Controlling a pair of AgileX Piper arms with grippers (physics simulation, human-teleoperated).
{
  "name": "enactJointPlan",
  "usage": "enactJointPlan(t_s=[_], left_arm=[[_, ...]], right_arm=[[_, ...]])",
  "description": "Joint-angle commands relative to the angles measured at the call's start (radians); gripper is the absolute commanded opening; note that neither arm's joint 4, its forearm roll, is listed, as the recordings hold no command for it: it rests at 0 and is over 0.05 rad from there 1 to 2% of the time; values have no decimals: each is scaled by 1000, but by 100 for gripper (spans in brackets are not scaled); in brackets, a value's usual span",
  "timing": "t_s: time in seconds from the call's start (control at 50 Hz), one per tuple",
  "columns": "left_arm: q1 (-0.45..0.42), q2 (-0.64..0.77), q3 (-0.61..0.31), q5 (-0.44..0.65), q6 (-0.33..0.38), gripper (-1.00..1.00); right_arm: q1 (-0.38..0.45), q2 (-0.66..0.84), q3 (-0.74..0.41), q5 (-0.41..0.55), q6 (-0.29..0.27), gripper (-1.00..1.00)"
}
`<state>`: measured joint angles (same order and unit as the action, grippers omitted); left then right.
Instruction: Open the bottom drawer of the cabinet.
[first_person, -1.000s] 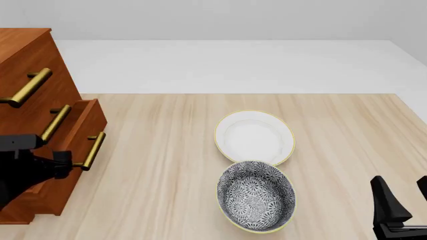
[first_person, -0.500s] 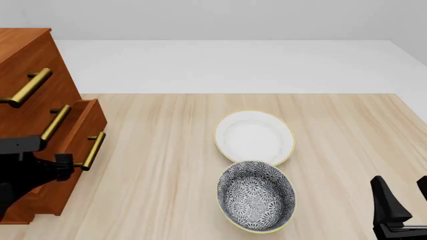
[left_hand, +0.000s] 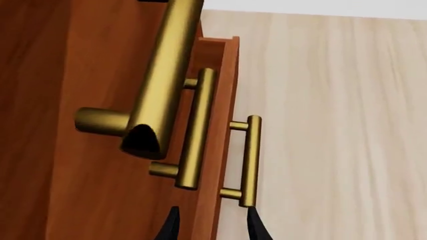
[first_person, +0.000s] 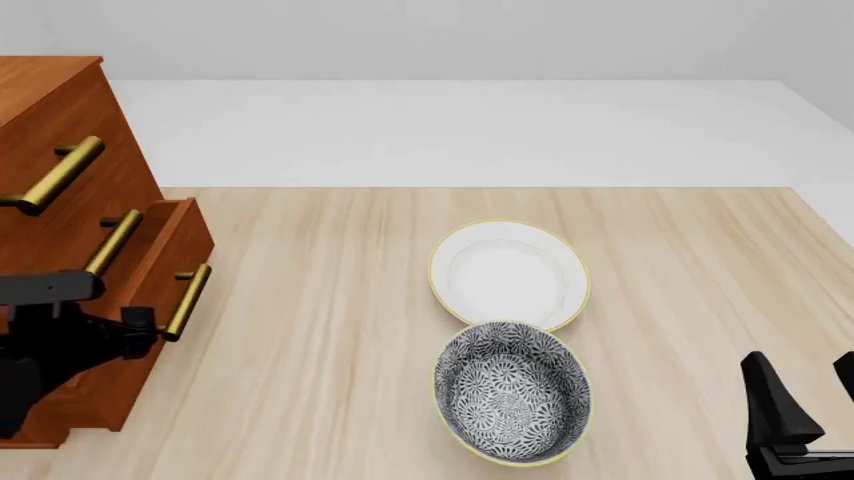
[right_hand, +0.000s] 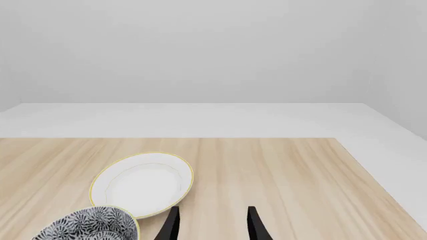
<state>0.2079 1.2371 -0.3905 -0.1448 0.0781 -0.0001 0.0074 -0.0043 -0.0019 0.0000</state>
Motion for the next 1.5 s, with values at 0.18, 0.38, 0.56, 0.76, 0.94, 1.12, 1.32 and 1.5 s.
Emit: enactJointPlan(t_s=[0.18,0.38,0.56,0.76,0.94,1.12,1.32,1.5], left_arm=[[-15,70,16,-60,-22,100],[-26,104,34,-100,-32,100],[-34,139,47,-139,-44,100],[-42,183,57,-178,-61,100],[-60,207,50,-175,-99,100],[-69,243,25,-157,-119,100],[-96,249,10,-120,-136,100],[-117,249,-11,-80,-153,100]], right_arm=[[0,0,0,0,0,100],[0,0,0,0,0,100],[0,0,0,0,0,100],[0,0,0,0,0,100],[0,0,0,0,0,100],[0,0,0,0,0,100],[0,0,0,0,0,100],[0,0,0,0,0,100]])
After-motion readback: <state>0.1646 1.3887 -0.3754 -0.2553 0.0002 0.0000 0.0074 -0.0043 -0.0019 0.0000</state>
